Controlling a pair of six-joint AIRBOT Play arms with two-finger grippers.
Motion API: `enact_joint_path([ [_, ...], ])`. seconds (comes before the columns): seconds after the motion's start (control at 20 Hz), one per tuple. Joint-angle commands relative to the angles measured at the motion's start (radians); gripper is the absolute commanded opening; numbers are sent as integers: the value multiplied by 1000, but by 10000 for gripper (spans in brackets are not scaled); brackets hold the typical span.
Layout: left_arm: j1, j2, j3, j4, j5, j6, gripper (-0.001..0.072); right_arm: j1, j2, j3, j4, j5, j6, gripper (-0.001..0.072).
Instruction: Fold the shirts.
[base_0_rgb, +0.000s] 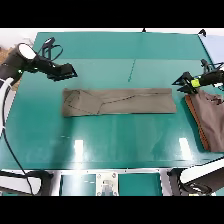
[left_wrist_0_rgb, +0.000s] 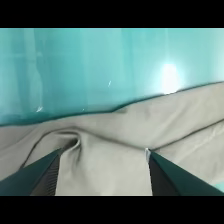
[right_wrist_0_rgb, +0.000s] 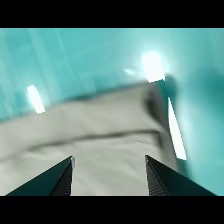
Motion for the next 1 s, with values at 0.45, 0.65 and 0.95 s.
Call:
enact_joint_path([
  [0.45, 16, -9, 34, -46, -154, -1, 23, -35, -244, 27, -2, 166, -209, 488],
  [0.65, -81, -12, 33, -46, -87, -1, 23, -14, -255, 32, 41, 151, -238, 18],
  [0.95, -330, -106, 33, -90, 146, 0, 24, -13, -210, 122, 48, 302, -208, 17],
])
